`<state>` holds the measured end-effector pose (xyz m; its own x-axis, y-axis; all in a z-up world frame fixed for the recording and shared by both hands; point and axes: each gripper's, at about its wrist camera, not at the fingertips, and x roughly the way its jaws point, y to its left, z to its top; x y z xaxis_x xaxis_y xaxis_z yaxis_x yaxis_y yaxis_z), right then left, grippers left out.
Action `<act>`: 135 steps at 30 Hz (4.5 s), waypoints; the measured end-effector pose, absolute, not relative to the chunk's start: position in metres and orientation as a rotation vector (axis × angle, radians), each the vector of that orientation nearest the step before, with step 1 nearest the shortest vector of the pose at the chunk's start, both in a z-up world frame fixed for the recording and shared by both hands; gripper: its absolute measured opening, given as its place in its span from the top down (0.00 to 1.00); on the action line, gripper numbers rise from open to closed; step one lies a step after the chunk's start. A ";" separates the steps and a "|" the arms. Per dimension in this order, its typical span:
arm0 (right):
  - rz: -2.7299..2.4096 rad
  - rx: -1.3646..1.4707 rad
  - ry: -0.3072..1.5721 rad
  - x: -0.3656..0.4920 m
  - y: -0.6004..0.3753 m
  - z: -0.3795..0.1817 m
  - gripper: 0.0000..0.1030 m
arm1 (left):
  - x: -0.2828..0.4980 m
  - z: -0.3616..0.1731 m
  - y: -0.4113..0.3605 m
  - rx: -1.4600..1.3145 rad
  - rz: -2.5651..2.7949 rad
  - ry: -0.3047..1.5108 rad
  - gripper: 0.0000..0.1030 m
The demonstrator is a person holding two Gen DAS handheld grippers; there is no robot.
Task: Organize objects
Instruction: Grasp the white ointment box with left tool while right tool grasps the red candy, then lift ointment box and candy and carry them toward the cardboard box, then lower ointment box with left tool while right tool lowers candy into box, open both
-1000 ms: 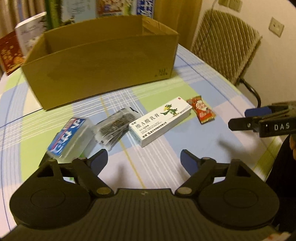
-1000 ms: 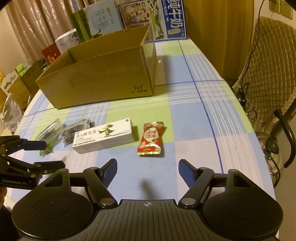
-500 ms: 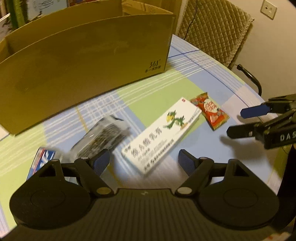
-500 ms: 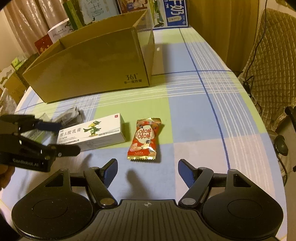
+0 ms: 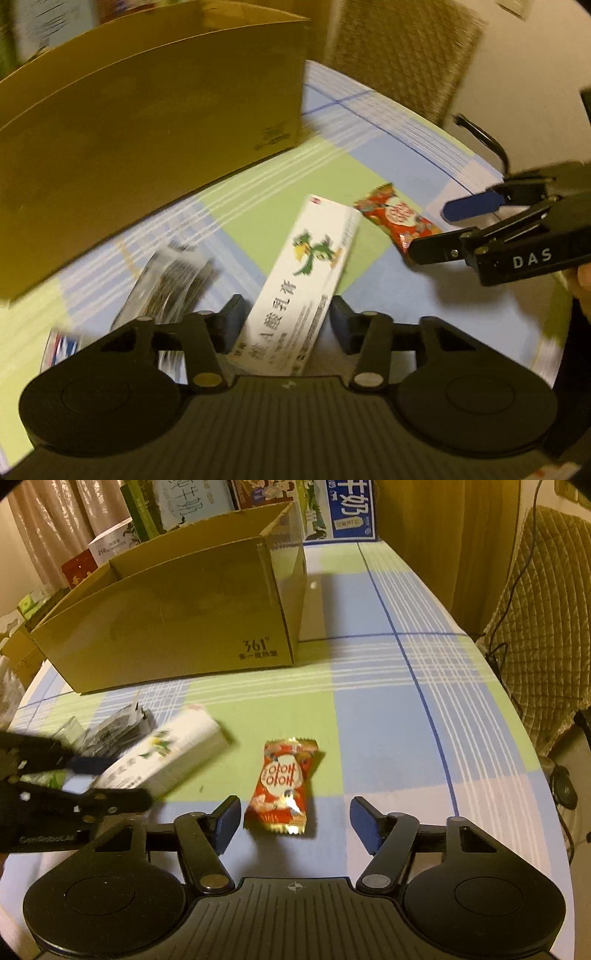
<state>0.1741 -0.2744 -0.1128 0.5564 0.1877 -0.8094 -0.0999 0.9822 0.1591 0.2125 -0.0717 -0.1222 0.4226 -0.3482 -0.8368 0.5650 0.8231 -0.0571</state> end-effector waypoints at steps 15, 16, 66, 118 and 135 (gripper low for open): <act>0.189 -0.084 0.928 0.181 -0.240 -0.125 0.72 | 0.184 -0.121 -0.065 0.141 -0.386 0.989 0.68; 0.189 -0.085 0.927 0.178 -0.240 -0.125 0.72 | 0.187 -0.121 -0.067 0.145 -0.386 0.986 0.67; 0.248 -0.007 0.810 0.062 -0.210 -0.027 0.76 | 0.072 -0.032 -0.034 0.016 -0.260 0.884 0.68; 0.293 -0.062 0.730 0.136 -0.206 0.018 0.76 | 0.140 0.024 0.014 0.057 -0.218 0.791 0.68; 0.302 0.009 0.697 0.281 -0.212 0.069 0.76 | 0.271 0.084 0.009 0.127 -0.254 0.725 0.68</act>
